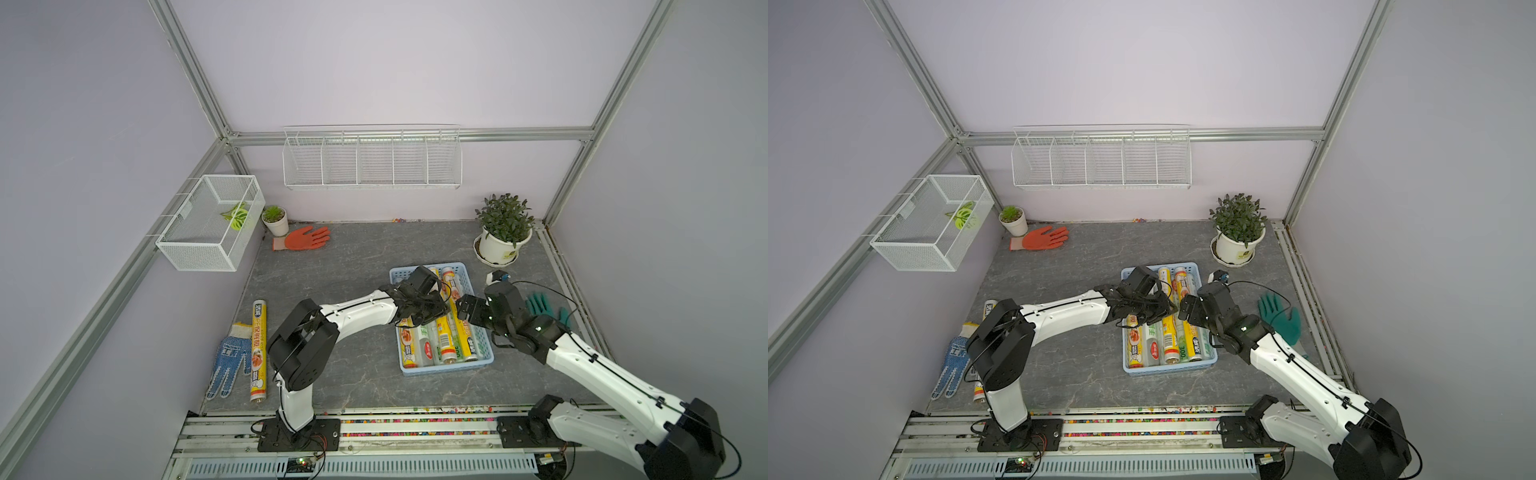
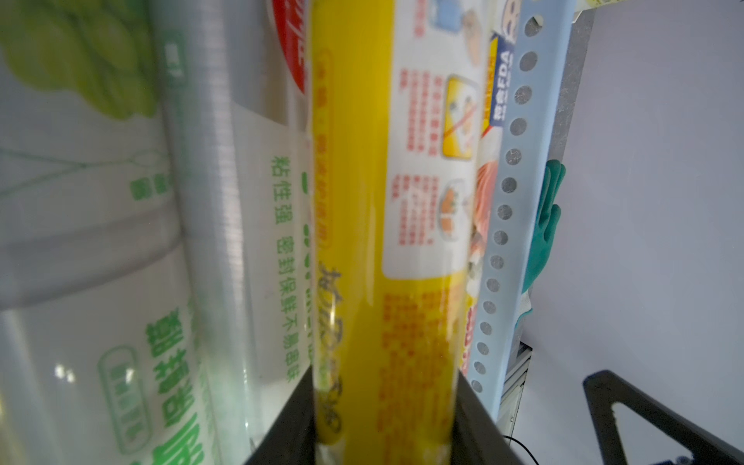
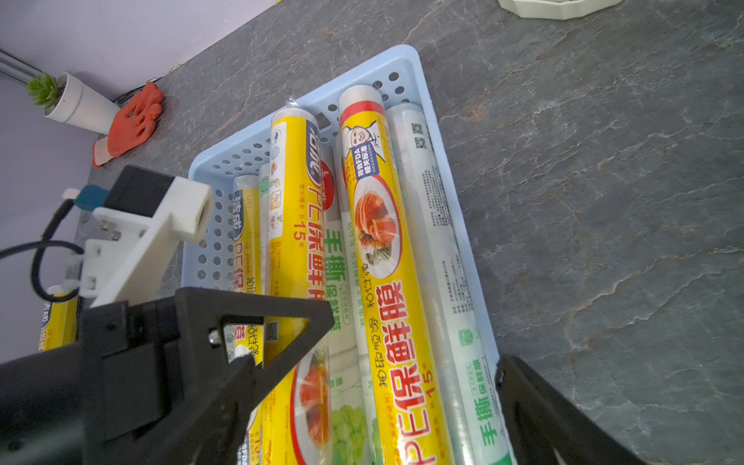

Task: Put the plastic wrap into the basket
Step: Place the plastic wrap in the basket.

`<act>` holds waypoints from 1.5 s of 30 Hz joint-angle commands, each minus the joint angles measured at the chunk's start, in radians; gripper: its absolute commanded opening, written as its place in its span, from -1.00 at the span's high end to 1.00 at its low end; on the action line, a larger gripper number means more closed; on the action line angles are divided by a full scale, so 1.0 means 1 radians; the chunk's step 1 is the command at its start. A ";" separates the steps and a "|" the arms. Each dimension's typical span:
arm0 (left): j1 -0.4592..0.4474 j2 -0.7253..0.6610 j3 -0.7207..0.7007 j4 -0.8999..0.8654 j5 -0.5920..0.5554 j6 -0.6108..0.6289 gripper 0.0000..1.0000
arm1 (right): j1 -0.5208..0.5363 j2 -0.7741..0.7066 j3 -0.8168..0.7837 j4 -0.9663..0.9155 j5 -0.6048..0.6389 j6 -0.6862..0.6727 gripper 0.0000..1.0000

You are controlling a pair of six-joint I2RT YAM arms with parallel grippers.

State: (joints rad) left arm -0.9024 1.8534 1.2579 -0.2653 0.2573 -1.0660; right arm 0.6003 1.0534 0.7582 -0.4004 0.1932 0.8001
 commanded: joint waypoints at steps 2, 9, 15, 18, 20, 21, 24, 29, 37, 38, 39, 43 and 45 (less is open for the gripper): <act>-0.009 0.032 0.042 -0.024 -0.013 0.011 0.72 | -0.008 0.018 -0.015 -0.008 -0.002 0.008 -0.96; -0.012 0.064 0.078 -0.054 -0.019 0.030 0.50 | -0.008 0.032 -0.022 0.008 -0.009 -0.003 -0.96; -0.013 0.067 0.075 -0.059 -0.026 0.036 0.29 | -0.008 0.035 -0.028 0.016 -0.023 -0.014 -0.96; -0.014 0.070 0.075 -0.072 -0.036 0.037 0.24 | -0.008 0.044 -0.028 0.017 -0.049 -0.027 -0.96; -0.014 0.070 0.075 -0.077 -0.039 0.037 0.22 | -0.008 0.057 -0.024 0.014 -0.068 -0.035 -0.95; -0.014 0.070 0.075 -0.080 -0.041 0.038 0.20 | -0.008 0.063 -0.020 0.010 -0.077 -0.036 -0.95; -0.014 0.070 0.073 -0.088 -0.049 0.041 0.13 | -0.008 0.087 -0.008 -0.003 -0.089 -0.041 -0.95; -0.014 0.066 0.076 -0.100 -0.059 0.046 0.00 | -0.008 0.109 0.005 -0.007 -0.098 -0.045 -0.95; -0.013 0.031 0.071 -0.109 -0.082 0.054 -0.21 | -0.009 0.116 0.024 -0.022 -0.134 -0.060 -0.96; -0.013 0.022 0.070 -0.113 -0.089 0.055 -0.22 | -0.008 0.119 0.033 -0.028 -0.147 -0.068 -0.96; -0.013 0.010 0.065 -0.120 -0.101 0.056 -0.22 | -0.008 0.120 0.041 -0.034 -0.166 -0.082 -0.95; -0.013 -0.069 0.038 -0.159 -0.189 0.074 -0.30 | -0.008 0.113 0.056 -0.005 -0.243 -0.119 -0.96; -0.013 -0.118 0.018 -0.174 -0.236 0.083 -0.37 | -0.008 0.104 0.054 0.034 -0.284 -0.136 -0.96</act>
State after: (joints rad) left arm -0.9119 1.8217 1.2919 -0.4049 0.1135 -1.0092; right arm 0.5831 1.1660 0.7933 -0.4061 0.0147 0.7151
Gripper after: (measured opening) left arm 0.673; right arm 0.978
